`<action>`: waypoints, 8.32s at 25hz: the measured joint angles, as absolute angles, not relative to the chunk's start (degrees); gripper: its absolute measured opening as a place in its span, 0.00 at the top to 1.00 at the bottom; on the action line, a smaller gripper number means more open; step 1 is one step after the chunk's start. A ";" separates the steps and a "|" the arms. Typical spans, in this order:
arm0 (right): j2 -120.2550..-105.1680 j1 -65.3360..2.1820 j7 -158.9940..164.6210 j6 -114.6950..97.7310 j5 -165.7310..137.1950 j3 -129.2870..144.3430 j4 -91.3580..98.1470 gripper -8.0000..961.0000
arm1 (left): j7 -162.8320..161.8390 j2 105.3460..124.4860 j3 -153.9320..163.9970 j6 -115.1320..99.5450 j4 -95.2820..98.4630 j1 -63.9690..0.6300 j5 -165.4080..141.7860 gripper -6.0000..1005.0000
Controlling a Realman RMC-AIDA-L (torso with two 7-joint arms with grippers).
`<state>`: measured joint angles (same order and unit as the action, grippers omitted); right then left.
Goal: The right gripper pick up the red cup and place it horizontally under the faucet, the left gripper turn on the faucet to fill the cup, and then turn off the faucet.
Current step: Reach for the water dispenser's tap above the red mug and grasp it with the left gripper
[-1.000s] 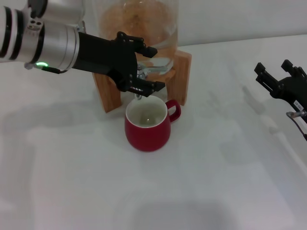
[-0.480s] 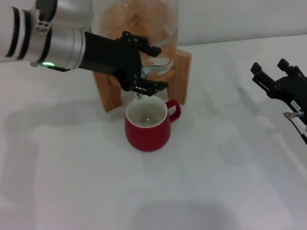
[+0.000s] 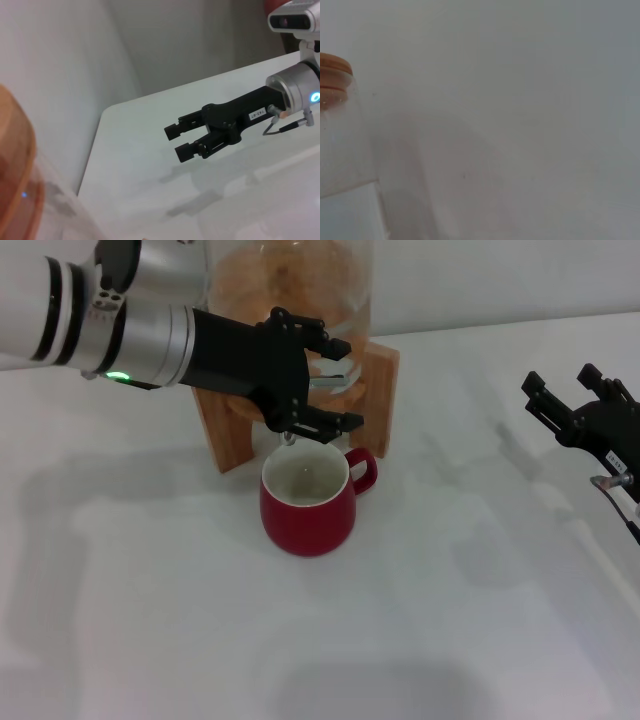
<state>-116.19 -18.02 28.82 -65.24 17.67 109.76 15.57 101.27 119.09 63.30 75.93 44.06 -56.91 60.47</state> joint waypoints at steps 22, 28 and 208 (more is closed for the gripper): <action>-116.19 -17.91 28.83 -65.39 17.66 110.48 15.55 0.10 | 101.04 119.27 64.60 74.61 42.88 -56.45 60.60 0.19; -116.19 -17.86 28.83 -65.54 17.66 110.49 15.55 0.10 | 100.90 119.27 64.60 74.84 42.88 -56.44 60.60 0.19; -116.19 -17.96 29.30 -66.70 17.67 112.41 15.65 0.10 | 92.41 119.17 69.11 83.90 60.90 -49.81 58.67 0.19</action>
<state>-116.19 -17.96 29.30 -66.70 17.67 112.41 15.65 92.41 119.17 69.11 83.90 60.90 -49.81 58.67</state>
